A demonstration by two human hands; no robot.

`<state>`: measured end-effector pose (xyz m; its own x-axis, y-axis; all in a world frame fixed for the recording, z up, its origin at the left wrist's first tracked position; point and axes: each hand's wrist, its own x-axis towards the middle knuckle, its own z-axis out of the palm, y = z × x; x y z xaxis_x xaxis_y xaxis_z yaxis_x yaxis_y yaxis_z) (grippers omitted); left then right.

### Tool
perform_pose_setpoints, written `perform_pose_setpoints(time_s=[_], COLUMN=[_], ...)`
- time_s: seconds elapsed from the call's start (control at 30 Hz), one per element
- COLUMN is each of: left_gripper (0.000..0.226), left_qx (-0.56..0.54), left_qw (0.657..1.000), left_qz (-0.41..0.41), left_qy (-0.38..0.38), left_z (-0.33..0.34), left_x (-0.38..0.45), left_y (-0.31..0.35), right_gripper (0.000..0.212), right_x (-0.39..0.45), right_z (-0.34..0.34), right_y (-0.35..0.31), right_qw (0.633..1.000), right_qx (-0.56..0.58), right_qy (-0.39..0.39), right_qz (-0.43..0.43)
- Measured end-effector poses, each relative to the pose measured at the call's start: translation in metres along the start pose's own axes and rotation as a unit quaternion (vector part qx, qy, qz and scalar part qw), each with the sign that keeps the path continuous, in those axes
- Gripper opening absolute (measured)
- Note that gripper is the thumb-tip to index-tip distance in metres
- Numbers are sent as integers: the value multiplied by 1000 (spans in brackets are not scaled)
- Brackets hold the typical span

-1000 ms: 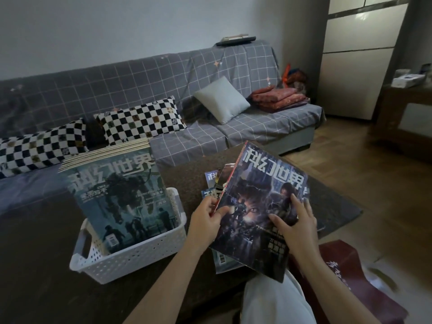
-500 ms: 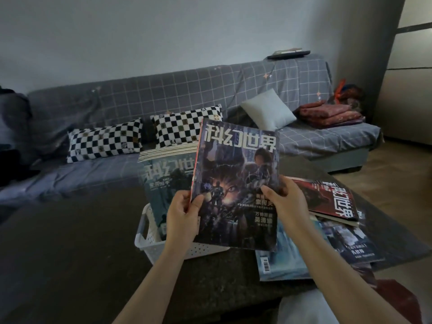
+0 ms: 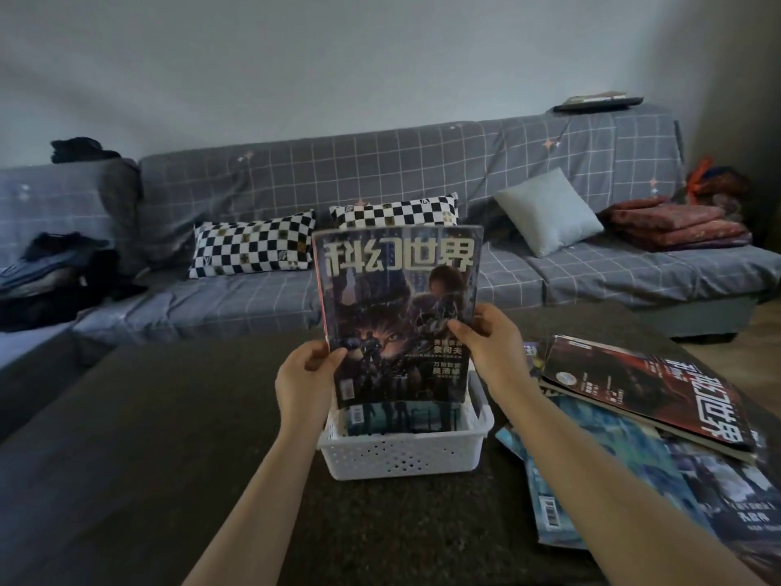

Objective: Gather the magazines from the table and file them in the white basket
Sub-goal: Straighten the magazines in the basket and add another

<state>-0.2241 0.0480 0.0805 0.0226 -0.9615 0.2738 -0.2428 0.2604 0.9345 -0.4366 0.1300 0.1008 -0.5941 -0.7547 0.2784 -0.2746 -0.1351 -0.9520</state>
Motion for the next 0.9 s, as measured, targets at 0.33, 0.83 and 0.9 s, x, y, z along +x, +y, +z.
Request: perform_pose_setpoints(time_s=[0.33, 0.83, 0.9], left_gripper=[20, 10, 7], left_qx=[47, 24, 28], left_qw=[998, 999, 999], left_qz=[2, -21, -23], left_qy=[52, 12, 14], left_z=[-5, 17, 18], left_x=[1, 3, 3], left_y=[-28, -36, -39], right_gripper=[21, 14, 15], right_x=[-4, -1, -2], right_z=[17, 10, 11], right_y=[24, 66, 69], right_qw=[989, 973, 975], right_qx=[-143, -218, -208], right_qy=[22, 71, 70], right_qz=[-18, 18, 23])
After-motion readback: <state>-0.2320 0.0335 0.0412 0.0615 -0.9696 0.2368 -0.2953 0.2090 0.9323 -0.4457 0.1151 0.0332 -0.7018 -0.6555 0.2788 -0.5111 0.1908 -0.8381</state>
